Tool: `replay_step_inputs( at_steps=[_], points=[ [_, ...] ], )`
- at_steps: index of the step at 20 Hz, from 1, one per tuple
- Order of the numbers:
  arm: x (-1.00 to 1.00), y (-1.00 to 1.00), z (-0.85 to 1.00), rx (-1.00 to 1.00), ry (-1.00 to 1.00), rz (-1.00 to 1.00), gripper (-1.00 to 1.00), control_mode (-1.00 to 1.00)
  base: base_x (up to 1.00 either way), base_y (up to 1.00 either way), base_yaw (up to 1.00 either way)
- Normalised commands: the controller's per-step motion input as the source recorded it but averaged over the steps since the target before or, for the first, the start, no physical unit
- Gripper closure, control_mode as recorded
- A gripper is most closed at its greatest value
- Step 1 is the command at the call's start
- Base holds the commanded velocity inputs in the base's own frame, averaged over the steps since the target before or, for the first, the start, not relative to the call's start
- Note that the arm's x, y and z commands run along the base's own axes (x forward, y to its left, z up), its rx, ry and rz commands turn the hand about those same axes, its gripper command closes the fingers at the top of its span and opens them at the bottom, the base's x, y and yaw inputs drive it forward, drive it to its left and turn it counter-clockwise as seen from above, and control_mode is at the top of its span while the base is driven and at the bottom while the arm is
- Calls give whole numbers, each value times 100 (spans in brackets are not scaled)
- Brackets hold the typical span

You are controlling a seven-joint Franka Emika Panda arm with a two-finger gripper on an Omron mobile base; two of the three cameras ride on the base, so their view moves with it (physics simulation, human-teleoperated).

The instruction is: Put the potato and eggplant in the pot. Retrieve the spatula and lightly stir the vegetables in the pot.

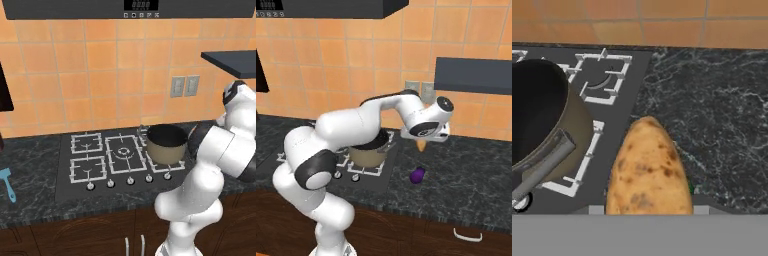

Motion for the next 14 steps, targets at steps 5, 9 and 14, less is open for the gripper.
replay_step_inputs(
  at_steps=[5,9,14],
  points=[
    [0,100,63,-1,1,10,100,-100,0,0,0],
    [3,100,24,0,2,14,100,-100,0,0,0],
    [54,98,-16,-7,2,12,100,-100,0,0,0]
  ],
)
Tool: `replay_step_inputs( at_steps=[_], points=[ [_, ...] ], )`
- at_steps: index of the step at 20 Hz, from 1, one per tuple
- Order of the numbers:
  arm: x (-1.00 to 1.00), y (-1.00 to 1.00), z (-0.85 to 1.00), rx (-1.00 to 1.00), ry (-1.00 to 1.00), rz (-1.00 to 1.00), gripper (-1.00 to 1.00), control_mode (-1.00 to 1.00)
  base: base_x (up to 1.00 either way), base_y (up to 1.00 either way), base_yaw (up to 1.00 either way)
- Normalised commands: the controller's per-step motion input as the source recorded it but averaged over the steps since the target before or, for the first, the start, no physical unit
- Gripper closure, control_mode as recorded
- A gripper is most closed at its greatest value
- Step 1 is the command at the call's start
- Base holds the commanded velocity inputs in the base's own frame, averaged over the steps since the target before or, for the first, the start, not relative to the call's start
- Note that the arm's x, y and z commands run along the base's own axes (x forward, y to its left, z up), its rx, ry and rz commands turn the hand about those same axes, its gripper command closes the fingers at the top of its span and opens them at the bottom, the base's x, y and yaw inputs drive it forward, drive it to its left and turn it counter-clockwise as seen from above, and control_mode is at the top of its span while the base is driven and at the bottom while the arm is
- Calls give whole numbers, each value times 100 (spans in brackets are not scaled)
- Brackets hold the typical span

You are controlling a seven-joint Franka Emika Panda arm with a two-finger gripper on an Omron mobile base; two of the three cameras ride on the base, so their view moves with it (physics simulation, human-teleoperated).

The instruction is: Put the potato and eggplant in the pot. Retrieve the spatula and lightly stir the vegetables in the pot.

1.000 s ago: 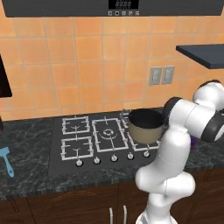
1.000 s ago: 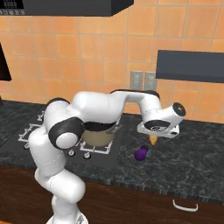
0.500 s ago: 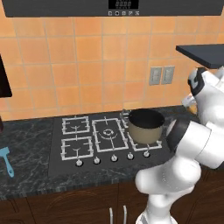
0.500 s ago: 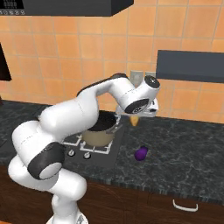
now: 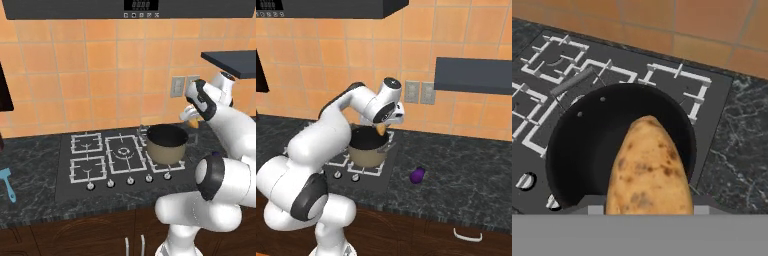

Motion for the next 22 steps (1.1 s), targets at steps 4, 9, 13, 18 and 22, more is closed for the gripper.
replay_step_inputs(
  at_steps=[4,9,13,18,22],
  points=[
    [81,72,-51,-15,0,7,100,-100,0,0,0],
    [55,46,-57,-15,0,3,100,-100,0,0,0],
    [12,12,-54,-12,0,0,100,-100,0,0,0],
    [12,0,-51,-6,0,0,100,-100,0,0,0],
    [23,0,-28,0,0,0,100,-100,0,0,0]
  ],
)
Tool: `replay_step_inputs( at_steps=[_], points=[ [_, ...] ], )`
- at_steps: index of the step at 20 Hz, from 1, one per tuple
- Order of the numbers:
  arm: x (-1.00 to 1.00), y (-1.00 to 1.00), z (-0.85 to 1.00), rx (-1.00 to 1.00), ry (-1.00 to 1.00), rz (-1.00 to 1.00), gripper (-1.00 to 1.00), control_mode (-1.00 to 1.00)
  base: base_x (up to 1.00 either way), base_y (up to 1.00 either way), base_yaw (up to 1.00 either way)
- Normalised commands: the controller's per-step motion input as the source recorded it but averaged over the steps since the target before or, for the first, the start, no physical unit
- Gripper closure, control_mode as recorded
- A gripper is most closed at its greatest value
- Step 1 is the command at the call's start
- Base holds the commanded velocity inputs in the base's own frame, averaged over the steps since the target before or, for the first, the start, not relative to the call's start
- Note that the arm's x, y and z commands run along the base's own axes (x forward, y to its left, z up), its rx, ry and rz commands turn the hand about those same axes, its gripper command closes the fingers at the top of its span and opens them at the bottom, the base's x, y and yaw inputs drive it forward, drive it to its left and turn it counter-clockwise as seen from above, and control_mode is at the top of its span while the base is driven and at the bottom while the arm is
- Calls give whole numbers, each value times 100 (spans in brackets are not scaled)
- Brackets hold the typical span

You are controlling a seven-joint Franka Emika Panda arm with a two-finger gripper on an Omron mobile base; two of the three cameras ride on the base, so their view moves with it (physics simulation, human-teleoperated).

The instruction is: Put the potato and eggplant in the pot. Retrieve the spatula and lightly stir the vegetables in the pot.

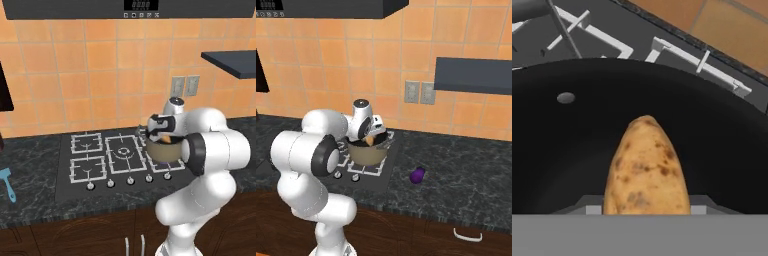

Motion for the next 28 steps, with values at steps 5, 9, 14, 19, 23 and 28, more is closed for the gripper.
replay_step_inputs(
  at_steps=[5,9,14,19,23,28],
  points=[
    [22,0,-18,0,5,0,100,-100,0,0,0],
    [-16,0,0,0,0,0,-100,-100,0,0,0],
    [-36,0,2,0,0,0,-100,-100,0,0,0],
    [-33,0,43,1,0,0,-100,-100,0,0,0],
    [-61,-30,100,8,-7,-1,-100,-100,0,0,0],
    [-38,-84,97,8,6,-20,-100,-100,0,0,0]
  ],
)
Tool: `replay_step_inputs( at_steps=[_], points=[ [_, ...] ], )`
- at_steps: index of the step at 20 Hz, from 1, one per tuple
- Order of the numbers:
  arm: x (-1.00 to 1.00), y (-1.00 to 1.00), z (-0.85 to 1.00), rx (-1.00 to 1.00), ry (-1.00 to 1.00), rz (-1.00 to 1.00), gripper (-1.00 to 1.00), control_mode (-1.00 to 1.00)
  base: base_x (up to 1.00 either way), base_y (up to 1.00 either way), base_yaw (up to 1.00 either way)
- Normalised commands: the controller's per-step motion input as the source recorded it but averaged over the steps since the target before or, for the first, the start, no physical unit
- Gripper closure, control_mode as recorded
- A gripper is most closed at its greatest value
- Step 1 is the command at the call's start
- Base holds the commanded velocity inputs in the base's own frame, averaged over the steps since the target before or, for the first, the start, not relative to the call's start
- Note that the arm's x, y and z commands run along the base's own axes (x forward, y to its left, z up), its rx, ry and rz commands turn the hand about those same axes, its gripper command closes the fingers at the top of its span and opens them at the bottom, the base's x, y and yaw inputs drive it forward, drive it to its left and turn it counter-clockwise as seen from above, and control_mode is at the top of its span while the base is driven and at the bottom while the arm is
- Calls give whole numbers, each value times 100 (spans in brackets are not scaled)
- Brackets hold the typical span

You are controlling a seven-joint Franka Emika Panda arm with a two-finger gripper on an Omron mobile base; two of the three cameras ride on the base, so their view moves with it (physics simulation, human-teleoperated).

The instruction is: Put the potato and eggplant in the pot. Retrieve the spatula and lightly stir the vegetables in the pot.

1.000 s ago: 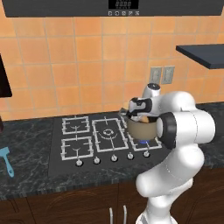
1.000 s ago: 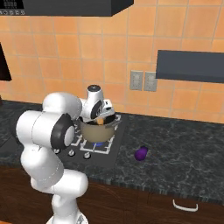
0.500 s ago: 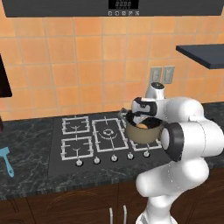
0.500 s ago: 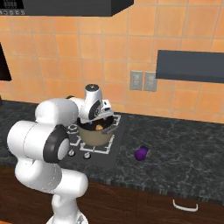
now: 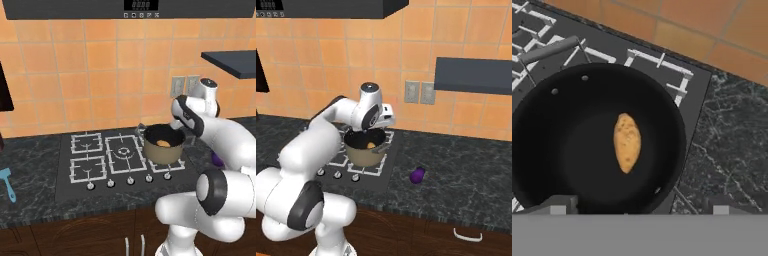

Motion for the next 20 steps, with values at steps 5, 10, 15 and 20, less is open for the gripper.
replay_step_inputs(
  at_steps=[5,10,15,20],
  points=[
    [-7,-100,33,4,28,-35,-100,-100,0,0,0],
    [-31,-100,-17,13,28,-29,-100,-100,0,0,0],
    [-62,-88,-51,20,10,-18,-100,-100,0,0,0],
    [-29,-47,-65,5,-1,-8,-100,-100,0,0,0]
  ],
)
